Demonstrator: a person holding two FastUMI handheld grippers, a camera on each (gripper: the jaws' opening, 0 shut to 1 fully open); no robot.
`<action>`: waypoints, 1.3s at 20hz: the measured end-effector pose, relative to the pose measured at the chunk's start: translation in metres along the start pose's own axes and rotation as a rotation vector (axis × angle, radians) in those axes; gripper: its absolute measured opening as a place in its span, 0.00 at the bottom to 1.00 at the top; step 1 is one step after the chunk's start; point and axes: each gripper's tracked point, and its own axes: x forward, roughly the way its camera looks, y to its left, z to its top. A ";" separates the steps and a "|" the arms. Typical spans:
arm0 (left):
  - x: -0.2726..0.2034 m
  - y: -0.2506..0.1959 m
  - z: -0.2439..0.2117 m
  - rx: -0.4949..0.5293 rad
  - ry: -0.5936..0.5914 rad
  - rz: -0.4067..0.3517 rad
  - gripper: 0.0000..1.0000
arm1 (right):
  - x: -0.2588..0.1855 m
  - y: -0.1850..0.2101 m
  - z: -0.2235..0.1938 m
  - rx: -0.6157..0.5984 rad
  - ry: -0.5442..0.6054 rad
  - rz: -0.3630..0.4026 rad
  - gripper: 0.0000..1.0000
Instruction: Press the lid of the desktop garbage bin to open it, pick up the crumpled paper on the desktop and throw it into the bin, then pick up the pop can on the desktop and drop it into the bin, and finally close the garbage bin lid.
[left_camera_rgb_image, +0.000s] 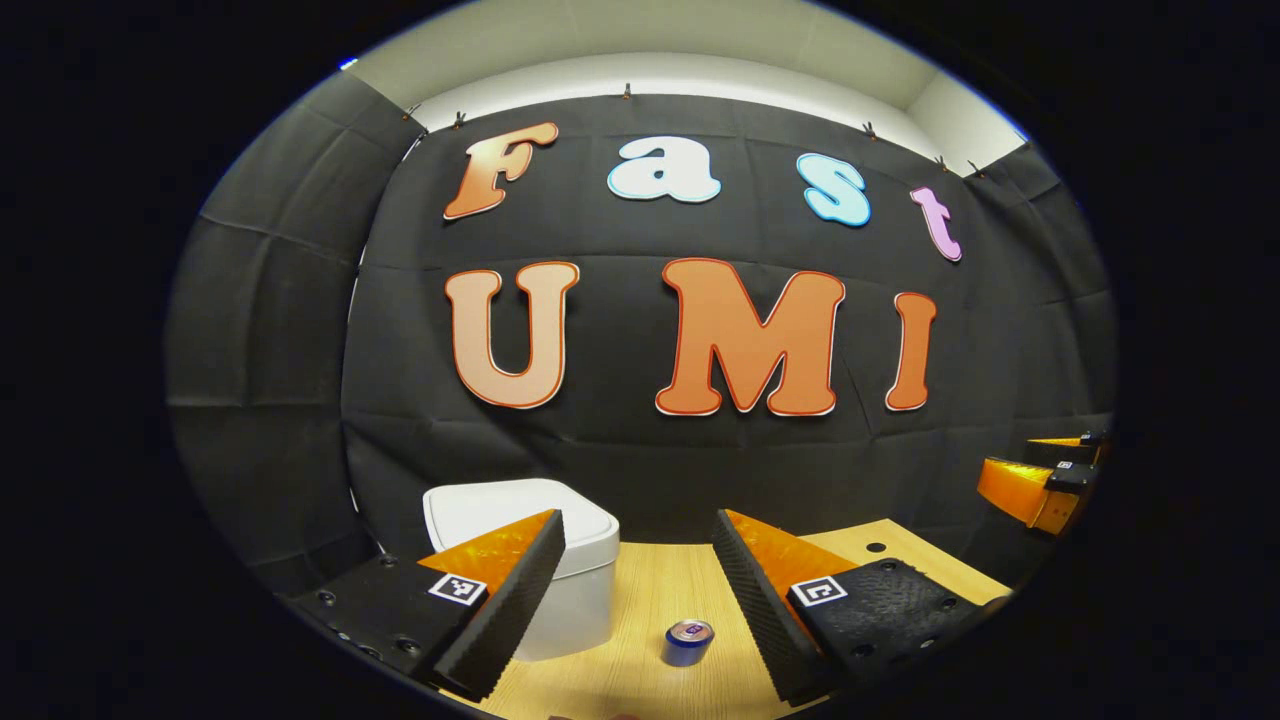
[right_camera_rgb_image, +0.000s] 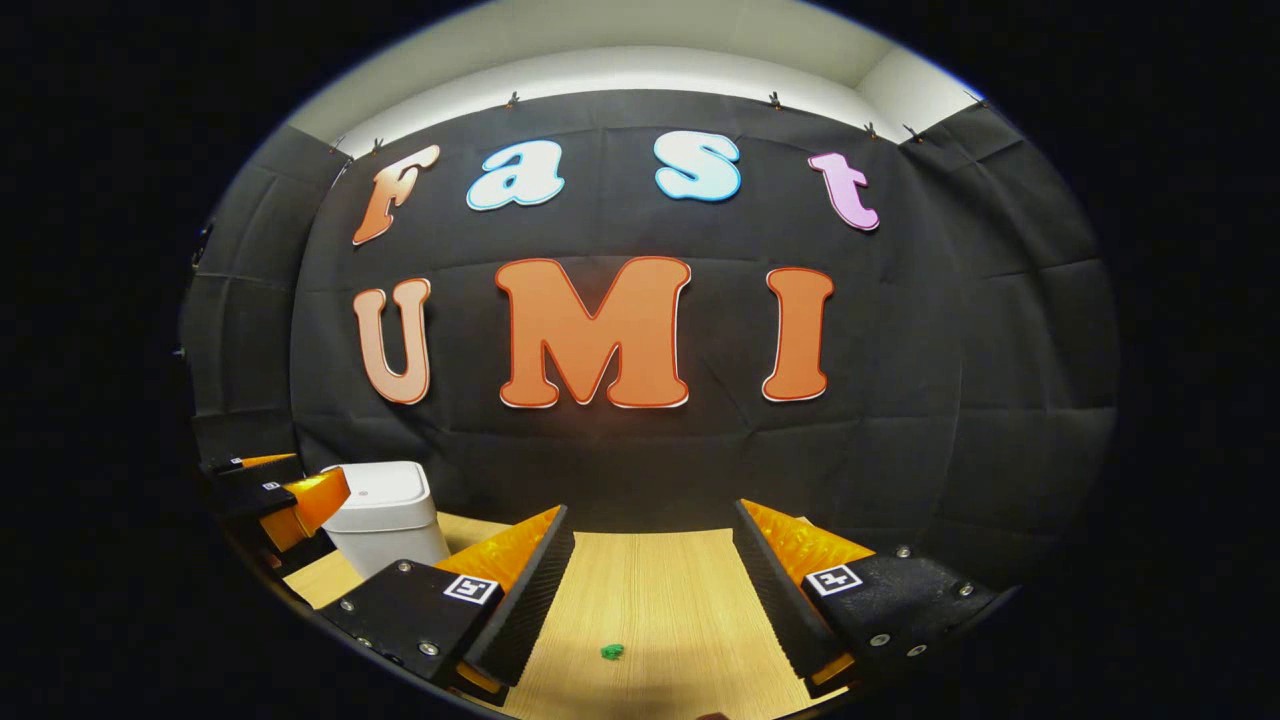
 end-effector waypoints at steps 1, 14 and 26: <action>0.000 0.001 0.000 0.001 0.001 0.003 0.94 | 0.000 0.000 -0.002 -0.001 0.008 0.001 0.95; 0.004 0.005 -0.002 -0.001 0.005 0.008 0.94 | 0.002 0.004 -0.006 -0.008 0.024 0.011 0.95; 0.011 0.010 -0.004 0.001 0.009 0.016 0.94 | 0.005 0.003 -0.012 -0.002 0.046 0.007 0.95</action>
